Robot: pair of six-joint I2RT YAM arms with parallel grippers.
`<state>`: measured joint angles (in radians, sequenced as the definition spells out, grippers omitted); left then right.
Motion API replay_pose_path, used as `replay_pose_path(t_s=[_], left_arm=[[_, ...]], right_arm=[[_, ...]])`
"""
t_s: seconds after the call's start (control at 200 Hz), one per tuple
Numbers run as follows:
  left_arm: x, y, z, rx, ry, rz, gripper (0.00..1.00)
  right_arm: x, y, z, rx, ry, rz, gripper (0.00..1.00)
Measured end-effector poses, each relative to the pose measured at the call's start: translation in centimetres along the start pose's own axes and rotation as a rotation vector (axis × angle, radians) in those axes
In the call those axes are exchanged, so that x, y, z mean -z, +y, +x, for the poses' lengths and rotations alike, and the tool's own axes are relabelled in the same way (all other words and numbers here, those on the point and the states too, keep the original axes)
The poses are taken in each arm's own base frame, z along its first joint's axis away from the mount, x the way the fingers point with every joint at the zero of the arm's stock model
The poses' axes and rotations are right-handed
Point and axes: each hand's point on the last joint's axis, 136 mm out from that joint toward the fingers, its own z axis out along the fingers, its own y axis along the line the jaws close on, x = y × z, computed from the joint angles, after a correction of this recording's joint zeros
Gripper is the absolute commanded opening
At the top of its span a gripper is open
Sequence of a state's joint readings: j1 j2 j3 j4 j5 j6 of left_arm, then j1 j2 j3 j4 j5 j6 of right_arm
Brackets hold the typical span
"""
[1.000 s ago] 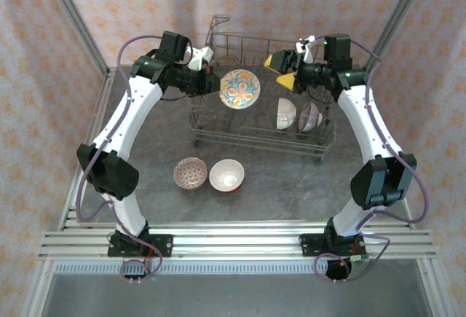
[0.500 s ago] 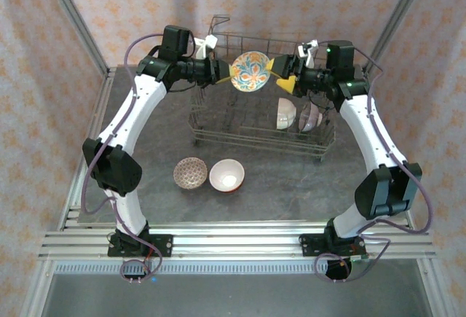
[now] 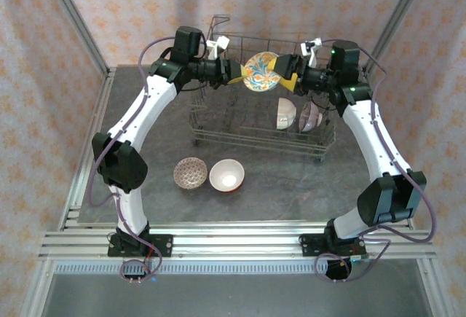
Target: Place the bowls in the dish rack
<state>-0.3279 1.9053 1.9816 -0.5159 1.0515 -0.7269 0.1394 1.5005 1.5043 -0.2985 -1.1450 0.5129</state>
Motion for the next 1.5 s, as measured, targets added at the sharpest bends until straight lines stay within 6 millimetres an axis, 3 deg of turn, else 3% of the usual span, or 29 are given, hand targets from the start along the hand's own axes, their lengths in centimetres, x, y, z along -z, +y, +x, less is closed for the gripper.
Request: replay_pose_path(t_s=[0.47,0.811,1.231,1.501], left_arm=[[-0.2,-0.9,-0.3,0.000,-0.010,0.031,0.00],[-1.7,-2.7,0.3,-0.027,0.008,0.079,0.00],[-2.2,-1.4,0.2,-0.008,0.009,0.069,0.00],[-2.1,-1.2,0.0,-0.009,0.004,0.068,0.00]], right_arm=[[0.1,-0.7,0.2,-0.020,0.003,0.028,1.00],[0.0,-0.5,-0.1,-0.033,-0.009,0.009,0.92],[-0.3,-1.7,-0.1,-0.099,-0.033,0.026,0.81],[-0.1,-1.1,-0.4,-0.093,-0.046,0.012,0.80]])
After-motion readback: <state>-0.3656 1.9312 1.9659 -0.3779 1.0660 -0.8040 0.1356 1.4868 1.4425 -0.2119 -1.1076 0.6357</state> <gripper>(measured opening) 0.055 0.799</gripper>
